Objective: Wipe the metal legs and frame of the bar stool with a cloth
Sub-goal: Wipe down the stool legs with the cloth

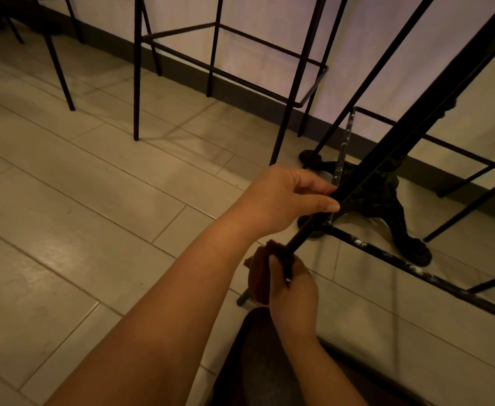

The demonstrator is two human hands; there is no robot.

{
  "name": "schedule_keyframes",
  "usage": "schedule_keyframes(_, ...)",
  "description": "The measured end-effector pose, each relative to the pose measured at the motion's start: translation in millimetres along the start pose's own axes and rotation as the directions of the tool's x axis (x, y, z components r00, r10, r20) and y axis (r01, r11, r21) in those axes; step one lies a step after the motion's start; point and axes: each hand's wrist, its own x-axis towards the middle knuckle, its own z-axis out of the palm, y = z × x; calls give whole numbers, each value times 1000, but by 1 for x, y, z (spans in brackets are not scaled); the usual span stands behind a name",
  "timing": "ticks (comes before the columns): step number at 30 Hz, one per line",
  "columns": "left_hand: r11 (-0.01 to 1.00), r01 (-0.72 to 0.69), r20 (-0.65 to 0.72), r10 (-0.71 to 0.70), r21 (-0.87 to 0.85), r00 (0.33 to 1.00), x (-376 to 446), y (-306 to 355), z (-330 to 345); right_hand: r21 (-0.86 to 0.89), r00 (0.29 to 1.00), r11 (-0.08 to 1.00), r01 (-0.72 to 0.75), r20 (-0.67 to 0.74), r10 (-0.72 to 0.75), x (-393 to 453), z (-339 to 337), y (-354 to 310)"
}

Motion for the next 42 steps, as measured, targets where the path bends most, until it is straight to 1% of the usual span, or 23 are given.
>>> schedule_keyframes(4, 1000, 20, -5, -20, 4, 1000, -1, 0, 1, 37, 997, 999, 24, -69, -21, 0, 12, -2)
schedule_keyframes(6, 1000, 23, -7, -23, -1, 1000, -1, 0, 0, -9, 998, 1000, -10, -60, 9, -2, 20, 5)
schedule_keyframes(9, 1000, 16, 1, -16, -12, 1000, -2, -2, 0, -172, 996, 981, -85, 2, 87, -6, 30, 21)
schedule_keyframes(10, 1000, 13, 5, -13, -20, 1000, -2, -3, 0, -263, 993, 959, -103, 26, 114, -6, 32, 26)
schedule_keyframes(12, 999, 14, 12, -14, -43, 1000, -2, -6, 0, -503, 990, 862, -68, 74, 122, -5, 34, 33)
schedule_keyframes(13, 998, 17, 16, -16, -56, 1000, -2, -7, 0, -580, 988, 814, -46, 94, 123, -3, 34, 35)
schedule_keyframes(14, 997, 18, 21, -17, -69, 1000, -1, -9, -1, -607, 986, 794, -40, 105, 130, -1, 34, 36)
schedule_keyframes(16, 996, 17, 31, -14, -87, 999, -1, -12, -1, -574, 986, 817, -53, 98, 132, 1, 33, 37)
schedule_keyframes(19, 995, 26, 47, -21, -101, 999, 1, -13, -3, -461, 1000, 888, -11, 1, 13, -2, 32, 37)
schedule_keyframes(20, 994, 31, 54, -25, -104, 998, 2, -12, -3, -443, 1000, 897, -6, -15, -1, -1, 32, 37)
schedule_keyframes(21, 994, 36, 59, -30, -107, 998, 2, -11, -4, -450, 1000, 893, -12, 0, 14, -1, 33, 38)
schedule_keyframes(23, 994, 42, 67, -35, -100, 997, 3, -9, -5, -530, 993, 847, -41, 71, 92, 0, 34, 40)
schedule_keyframes(25, 995, 43, 75, -36, -88, 997, 3, -9, -6, -626, 978, 779, -41, 133, 158, 1, 36, 42)
schedule_keyframes(27, 995, 42, 88, -34, -88, 996, 3, -8, -8, -692, 966, 721, -17, 174, 190, 2, 39, 45)
schedule_keyframes(30, 996, 39, 102, -31, -79, 994, 5, -8, -9, -749, 954, 663, 18, 212, 213, 4, 43, 51)
schedule_keyframes(37, 995, 44, 121, -32, -95, 992, 3, -13, -11, -780, 934, 622, 70, 270, 233, 9, 52, 58)
schedule_keyframes(42, 995, 58, 133, -47, -82, 990, 2, -12, -13, -767, 948, 636, 91, 263, 181, 10, 54, 64)
